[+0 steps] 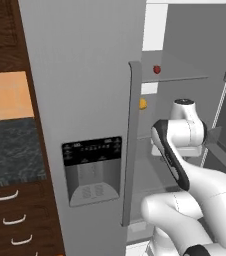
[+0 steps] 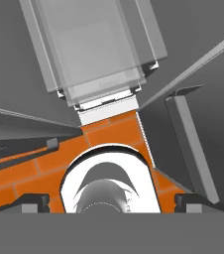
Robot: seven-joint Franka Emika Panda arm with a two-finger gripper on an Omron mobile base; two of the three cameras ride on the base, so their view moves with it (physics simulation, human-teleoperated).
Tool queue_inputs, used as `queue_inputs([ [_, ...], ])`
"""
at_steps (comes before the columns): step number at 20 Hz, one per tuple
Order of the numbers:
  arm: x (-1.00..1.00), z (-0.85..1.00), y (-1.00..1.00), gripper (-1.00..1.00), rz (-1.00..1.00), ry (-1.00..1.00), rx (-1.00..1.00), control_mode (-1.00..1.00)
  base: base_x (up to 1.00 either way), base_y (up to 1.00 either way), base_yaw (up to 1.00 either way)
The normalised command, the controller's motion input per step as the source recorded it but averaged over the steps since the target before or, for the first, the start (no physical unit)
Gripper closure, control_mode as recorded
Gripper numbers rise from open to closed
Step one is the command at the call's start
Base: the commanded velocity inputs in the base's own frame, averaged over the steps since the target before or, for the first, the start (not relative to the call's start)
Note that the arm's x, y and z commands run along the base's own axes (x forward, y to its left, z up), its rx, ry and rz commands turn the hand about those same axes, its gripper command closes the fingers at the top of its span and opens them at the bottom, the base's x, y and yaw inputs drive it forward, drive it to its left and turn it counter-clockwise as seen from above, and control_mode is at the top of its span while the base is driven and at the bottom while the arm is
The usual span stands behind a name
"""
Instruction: Take the strawberry from the fridge and place it on top of the pancake, located on the dining counter.
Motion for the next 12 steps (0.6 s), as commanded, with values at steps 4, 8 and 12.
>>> queue_inputs([
  [4,0.00,0.00,0.00,-1.00,0.00,0.00,0.00,1.00,0.24,-0.30,0.00],
  [8,0.00,0.00,0.00,-1.00,0.00,0.00,0.00,1.00,0.31,-0.48,-0.01],
  [12,0.00,0.00,0.00,-1.00,0.00,0.00,0.00,1.00,0.41,-0.29,-0.01],
])
